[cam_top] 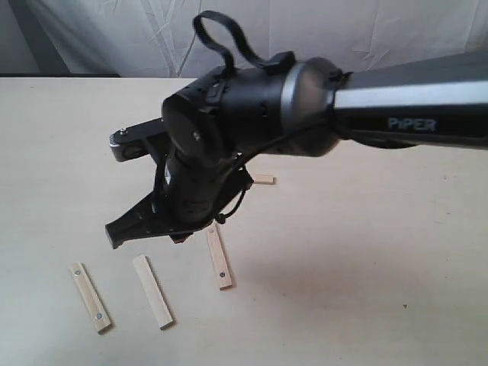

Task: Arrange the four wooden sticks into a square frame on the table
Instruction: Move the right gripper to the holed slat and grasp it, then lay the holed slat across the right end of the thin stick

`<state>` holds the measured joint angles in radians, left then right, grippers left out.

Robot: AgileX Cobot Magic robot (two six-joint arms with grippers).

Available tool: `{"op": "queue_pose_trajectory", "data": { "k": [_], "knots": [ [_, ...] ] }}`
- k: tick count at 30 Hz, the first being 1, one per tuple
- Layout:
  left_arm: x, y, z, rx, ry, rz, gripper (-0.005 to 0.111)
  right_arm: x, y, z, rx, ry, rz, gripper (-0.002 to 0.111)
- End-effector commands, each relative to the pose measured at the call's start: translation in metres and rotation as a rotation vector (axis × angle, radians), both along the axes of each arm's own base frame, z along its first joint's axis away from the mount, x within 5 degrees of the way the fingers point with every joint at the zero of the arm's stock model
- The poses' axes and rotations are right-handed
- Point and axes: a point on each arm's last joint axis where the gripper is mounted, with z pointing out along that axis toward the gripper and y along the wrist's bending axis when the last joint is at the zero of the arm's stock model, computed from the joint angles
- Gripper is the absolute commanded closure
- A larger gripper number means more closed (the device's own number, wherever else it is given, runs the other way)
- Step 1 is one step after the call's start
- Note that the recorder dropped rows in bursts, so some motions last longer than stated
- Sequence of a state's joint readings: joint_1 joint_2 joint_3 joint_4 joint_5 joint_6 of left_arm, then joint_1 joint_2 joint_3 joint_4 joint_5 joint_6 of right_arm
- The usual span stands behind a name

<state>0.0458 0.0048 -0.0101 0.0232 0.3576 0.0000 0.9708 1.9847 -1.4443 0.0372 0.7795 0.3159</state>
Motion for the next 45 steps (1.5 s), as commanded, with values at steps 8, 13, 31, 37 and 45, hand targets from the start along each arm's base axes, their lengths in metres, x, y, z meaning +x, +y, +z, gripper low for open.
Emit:
{"op": "queue_pose_trajectory", "data": {
  "k": [8, 13, 31, 37, 45],
  "knots": [
    [0.0, 0.0, 0.0, 0.001, -0.014, 0.001, 0.107, 0.009, 0.002, -0.034, -0.141, -0.004, -0.077, 0.067],
    [0.0, 0.0, 0.0, 0.001, -0.014, 0.001, 0.107, 0.018, -0.004, -0.036, -0.176, -0.071, -0.168, 0.066],
    [0.0, 0.0, 0.0, 0.001, -0.014, 0.001, 0.107, 0.03, -0.015, -0.075, -0.227, 0.08, -0.272, 0.066],
    [0.0, 0.0, 0.0, 0.001, -0.014, 0.001, 0.107, 0.027, -0.014, -0.075, -0.22, 0.108, -0.243, 0.082],
    [0.0, 0.0, 0.0, 0.001, -0.014, 0.001, 0.107, 0.028, -0.021, -0.061, -0.259, 0.091, -0.235, 0.108]
  ]
}}
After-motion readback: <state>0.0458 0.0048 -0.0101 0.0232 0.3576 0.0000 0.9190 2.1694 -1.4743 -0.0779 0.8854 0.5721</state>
